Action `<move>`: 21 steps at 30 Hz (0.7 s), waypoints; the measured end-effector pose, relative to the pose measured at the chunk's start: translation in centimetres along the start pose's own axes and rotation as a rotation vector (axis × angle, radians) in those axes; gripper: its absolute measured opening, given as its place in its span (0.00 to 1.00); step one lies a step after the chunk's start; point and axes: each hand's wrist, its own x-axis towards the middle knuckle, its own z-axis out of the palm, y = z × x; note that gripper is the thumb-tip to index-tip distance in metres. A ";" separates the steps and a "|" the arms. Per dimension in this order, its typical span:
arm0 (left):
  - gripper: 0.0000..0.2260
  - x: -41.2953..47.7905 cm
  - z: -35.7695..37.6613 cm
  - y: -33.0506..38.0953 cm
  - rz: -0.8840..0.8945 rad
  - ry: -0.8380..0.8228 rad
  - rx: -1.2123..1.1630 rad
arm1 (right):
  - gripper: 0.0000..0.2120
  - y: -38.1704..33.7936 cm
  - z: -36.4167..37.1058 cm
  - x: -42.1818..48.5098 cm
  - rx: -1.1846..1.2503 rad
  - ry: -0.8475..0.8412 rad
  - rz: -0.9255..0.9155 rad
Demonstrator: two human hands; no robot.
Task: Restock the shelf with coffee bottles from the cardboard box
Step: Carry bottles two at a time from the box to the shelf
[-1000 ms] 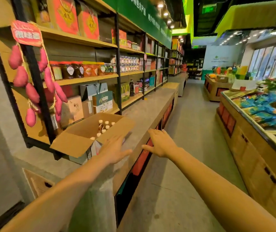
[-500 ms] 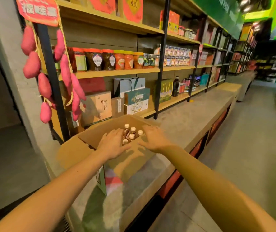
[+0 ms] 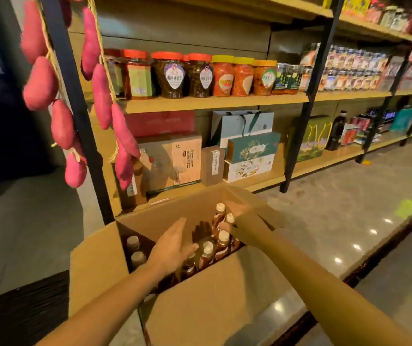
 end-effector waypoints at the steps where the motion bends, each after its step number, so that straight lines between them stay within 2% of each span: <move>1: 0.35 0.3 1.0 0.1 0.004 -0.019 -0.030 | 0.19 0.8 0.2 0.9 0.061 -0.004 -0.034; 3: 0.36 1.0 2.8 0.5 0.008 -0.056 -0.062 | 0.23 2.9 1.3 2.7 0.126 -0.066 -0.101; 5: 0.36 2.0 4.1 1.1 -0.001 -0.072 -0.078 | 0.29 5.1 2.1 4.6 0.018 -0.095 -0.216; 9: 0.38 4.0 5.9 2.1 -0.053 -0.110 -0.153 | 0.32 8.2 2.6 8.6 0.087 -0.252 -0.367; 15: 0.39 5.6 7.5 3.0 -0.207 -0.193 -0.261 | 0.33 10.1 4.9 12.0 0.253 -0.538 -0.412; 21: 0.40 6.8 9.0 2.4 -0.322 -0.295 -0.309 | 0.40 10.0 7.9 13.5 0.303 -0.643 -0.360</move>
